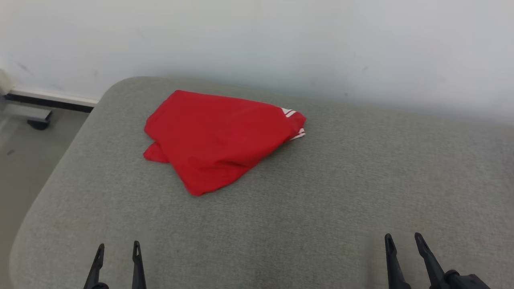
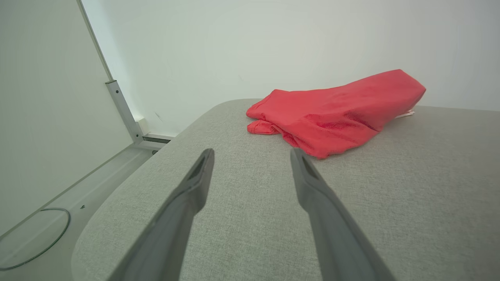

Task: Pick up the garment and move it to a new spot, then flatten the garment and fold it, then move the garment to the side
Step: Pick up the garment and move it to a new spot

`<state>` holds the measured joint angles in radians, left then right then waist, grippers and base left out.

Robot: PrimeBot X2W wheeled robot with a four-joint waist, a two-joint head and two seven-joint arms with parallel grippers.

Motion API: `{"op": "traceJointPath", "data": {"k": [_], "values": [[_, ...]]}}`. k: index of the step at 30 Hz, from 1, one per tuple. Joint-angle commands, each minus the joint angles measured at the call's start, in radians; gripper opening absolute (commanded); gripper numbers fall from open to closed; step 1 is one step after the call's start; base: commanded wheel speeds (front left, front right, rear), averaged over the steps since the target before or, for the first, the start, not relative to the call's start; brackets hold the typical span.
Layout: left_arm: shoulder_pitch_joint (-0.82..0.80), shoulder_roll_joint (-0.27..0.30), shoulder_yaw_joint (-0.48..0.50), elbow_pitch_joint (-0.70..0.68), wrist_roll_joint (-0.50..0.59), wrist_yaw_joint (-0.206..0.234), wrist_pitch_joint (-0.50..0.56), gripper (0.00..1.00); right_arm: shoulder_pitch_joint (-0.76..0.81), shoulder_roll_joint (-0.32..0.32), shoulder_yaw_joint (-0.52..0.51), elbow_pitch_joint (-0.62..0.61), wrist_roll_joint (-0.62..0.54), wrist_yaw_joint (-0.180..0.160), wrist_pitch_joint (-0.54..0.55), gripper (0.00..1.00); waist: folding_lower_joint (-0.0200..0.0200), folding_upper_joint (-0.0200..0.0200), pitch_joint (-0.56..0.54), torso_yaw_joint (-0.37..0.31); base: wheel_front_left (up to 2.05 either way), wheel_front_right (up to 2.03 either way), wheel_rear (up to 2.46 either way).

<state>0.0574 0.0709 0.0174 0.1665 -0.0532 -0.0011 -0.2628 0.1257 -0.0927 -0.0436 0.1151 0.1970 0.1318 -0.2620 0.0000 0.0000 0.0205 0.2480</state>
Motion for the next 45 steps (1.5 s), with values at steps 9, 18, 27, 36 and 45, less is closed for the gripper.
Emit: {"op": "traceJointPath", "data": {"k": [9, 18, 27, 36, 45], "values": [[0.018, -0.004, 0.011, -0.001, -0.008, -0.003, -0.003, 1.00, 0.009, -0.009, 0.015, 0.005, -0.004, -0.003, -0.004, 1.00, 0.0000, 0.0000, -0.009, 0.212, 0.00, 0.00, 0.00], [0.029, -0.004, 0.023, -0.003, -0.008, -0.006, -0.003, 1.00, 0.010, -0.001, 0.027, 0.014, -0.006, -0.003, -0.004, 1.00, 0.0000, 0.0000, -0.018, 0.237, 0.00, 0.00, 0.00], [0.000, -0.007, 0.031, -0.005, -0.014, -0.008, -0.003, 1.00, -0.002, -0.005, 0.034, 0.010, -0.004, -0.003, -0.004, 1.00, 0.0000, 0.0000, -0.007, 0.212, 0.00, 0.00, 0.00], [-0.099, -0.008, 0.028, -0.008, -0.032, -0.016, -0.003, 1.00, -0.032, -0.016, 0.031, -0.013, -0.008, -0.003, -0.004, 1.00, 0.0000, 0.0000, 0.046, 0.146, 0.00, 0.00, 0.00], [-0.373, 0.031, 0.041, 0.039, -0.034, -0.051, -0.003, 1.00, -0.091, -0.045, 0.027, -0.051, -0.012, -0.003, -0.002, 1.00, 0.0000, 0.0000, 0.178, 0.016, 0.00, 0.00, 0.00]]}}
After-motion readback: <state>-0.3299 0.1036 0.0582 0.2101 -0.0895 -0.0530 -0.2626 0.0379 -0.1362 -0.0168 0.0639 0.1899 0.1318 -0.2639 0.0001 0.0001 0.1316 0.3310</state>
